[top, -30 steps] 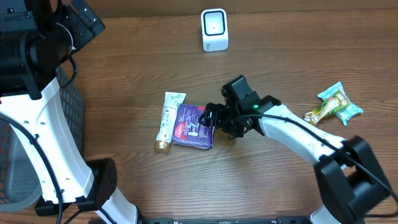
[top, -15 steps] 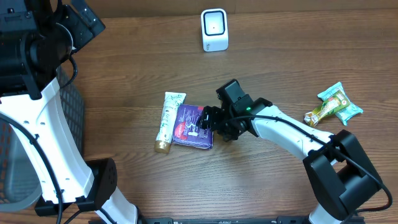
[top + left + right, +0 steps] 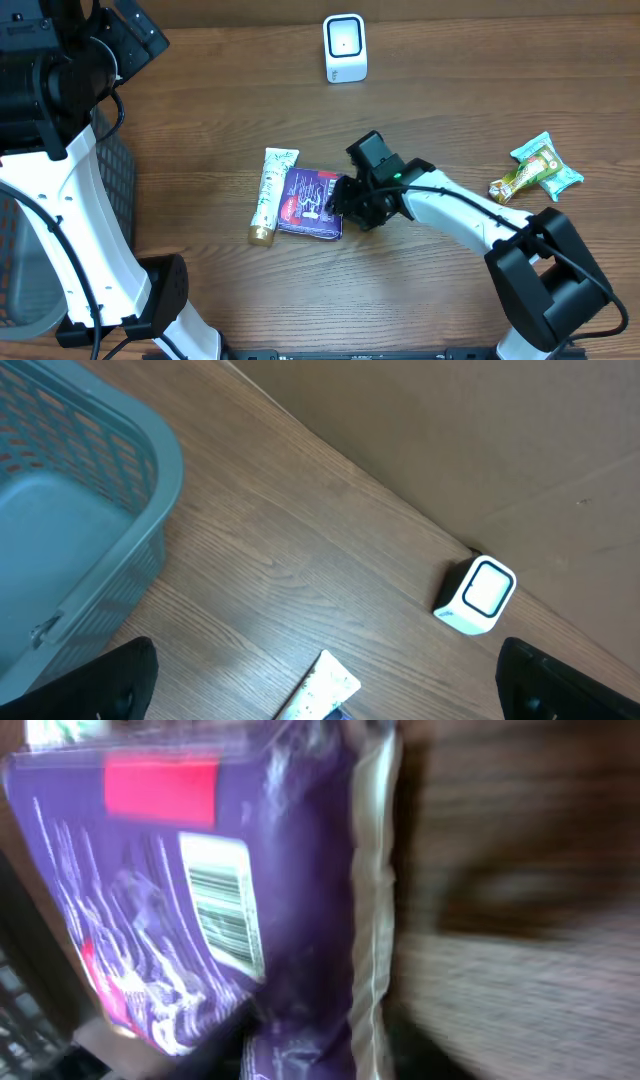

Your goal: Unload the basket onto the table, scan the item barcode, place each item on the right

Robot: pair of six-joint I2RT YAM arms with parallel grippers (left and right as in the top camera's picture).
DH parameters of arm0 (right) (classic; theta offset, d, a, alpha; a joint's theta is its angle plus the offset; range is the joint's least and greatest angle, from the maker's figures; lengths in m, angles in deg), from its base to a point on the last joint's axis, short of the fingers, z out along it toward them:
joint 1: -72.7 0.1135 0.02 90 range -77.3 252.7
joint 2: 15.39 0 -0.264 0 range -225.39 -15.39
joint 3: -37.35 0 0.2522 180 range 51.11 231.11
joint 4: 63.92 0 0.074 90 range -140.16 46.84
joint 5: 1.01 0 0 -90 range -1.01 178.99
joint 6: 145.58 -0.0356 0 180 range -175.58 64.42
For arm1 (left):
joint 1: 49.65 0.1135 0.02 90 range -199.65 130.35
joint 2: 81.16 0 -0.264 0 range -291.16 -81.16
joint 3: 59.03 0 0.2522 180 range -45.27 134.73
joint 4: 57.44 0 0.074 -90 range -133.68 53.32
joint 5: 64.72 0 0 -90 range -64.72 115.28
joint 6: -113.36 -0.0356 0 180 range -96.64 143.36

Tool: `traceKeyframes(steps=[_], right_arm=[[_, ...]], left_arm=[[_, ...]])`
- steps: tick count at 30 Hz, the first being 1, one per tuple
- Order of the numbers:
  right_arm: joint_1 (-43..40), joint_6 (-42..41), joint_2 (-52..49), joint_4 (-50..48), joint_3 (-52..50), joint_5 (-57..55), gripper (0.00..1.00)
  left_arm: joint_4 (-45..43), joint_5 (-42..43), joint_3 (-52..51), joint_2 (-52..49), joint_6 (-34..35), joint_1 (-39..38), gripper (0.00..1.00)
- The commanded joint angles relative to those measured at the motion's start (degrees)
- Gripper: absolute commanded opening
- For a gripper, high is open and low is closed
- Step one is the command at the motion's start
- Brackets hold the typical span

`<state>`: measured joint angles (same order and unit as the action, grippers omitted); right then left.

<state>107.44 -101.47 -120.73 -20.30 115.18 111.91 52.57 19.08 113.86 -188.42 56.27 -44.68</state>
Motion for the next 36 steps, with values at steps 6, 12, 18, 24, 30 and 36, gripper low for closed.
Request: traceKeyframes(steps=[6, 12, 18, 24, 30, 36], right_arm=[[-4.55, 10.4, -0.44, 0.5, 0.07, 7.5, 0.07], [-3.02, 10.38, -0.44, 0.87, 0.07, 7.82, 0.04], [-4.63, 12.09, -0.44, 1.05, 0.33, 6.1, 0.04], [-11.65, 26.62, -0.44, 5.66, 4.92, 2.01, 0.04], [-16.92, 37.35, -0.44, 7.15, 9.25, -8.17, 0.05], [-18.75, 29.4, -0.42, 15.76, 15.43, 4.31, 0.69]], left_arm=[[0.0, 0.11, 0.07, 0.13, 0.5, -0.26, 1.0], [0.0, 0.09, 0.07, 0.13, 0.52, -0.26, 0.99], [-0.02, 0.11, 0.07, 0.13, 0.5, -0.15, 0.99], [0.0, 0.11, 0.07, 0.13, 0.52, -0.15, 1.0], [-0.02, 0.11, 0.07, 0.13, 0.52, -0.17, 1.0], [0.0, 0.11, 0.07, 0.13, 0.5, -0.15, 1.0]])
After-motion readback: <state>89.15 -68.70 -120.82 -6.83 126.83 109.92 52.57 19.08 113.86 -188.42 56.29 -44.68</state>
